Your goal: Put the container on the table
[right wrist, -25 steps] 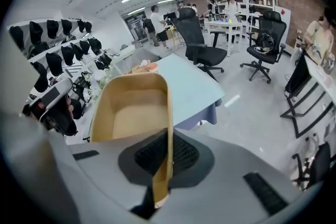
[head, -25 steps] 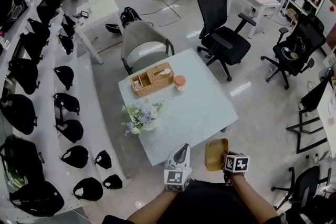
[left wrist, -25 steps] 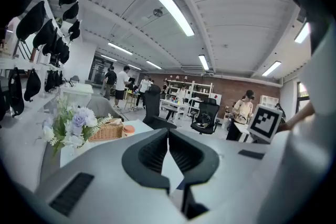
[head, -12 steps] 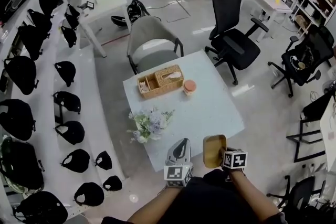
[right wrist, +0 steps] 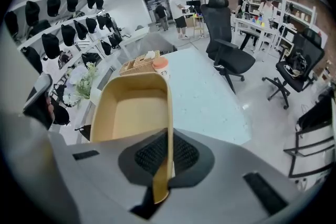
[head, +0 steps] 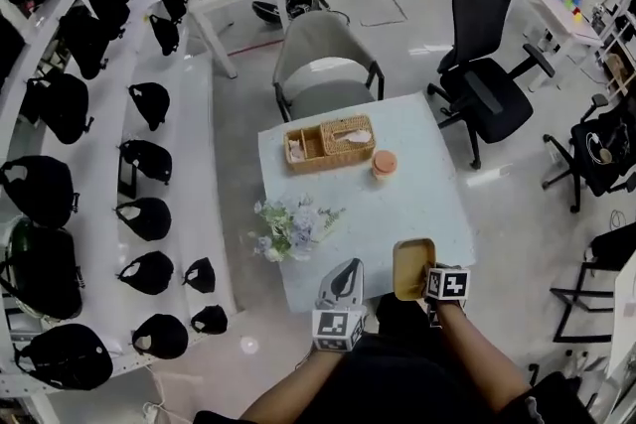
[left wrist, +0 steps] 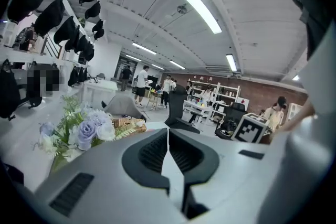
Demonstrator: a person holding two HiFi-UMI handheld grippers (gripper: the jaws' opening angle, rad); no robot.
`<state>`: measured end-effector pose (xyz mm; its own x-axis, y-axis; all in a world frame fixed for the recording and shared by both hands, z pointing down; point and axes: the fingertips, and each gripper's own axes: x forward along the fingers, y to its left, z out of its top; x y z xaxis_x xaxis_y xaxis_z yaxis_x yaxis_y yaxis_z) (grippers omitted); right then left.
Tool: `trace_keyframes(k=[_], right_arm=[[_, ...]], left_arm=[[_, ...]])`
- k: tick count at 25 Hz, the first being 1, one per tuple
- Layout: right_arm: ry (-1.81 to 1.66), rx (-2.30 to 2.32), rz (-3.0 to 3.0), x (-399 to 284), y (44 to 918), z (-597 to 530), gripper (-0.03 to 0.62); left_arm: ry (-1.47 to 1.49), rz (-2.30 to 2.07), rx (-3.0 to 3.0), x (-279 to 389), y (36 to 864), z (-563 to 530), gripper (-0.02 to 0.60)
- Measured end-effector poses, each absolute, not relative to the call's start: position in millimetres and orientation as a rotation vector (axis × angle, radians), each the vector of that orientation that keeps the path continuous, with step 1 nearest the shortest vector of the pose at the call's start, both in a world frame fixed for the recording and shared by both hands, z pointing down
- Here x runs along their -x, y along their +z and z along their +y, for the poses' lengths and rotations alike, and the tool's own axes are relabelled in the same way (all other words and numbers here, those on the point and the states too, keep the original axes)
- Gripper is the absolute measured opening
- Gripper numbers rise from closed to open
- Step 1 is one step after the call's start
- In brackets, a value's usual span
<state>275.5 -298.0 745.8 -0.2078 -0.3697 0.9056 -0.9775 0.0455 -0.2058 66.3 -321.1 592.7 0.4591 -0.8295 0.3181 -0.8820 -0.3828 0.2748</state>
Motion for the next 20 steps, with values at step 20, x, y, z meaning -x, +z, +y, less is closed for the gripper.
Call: trace_keyframes(k=[20], right_arm=[[1.023, -1.012, -1.713, -273.1, 837.2, -462.1, 0.002]], left_arm=[[0.219, -1.732, -2.054, -99.4, 617.9, -392.3, 0.012]])
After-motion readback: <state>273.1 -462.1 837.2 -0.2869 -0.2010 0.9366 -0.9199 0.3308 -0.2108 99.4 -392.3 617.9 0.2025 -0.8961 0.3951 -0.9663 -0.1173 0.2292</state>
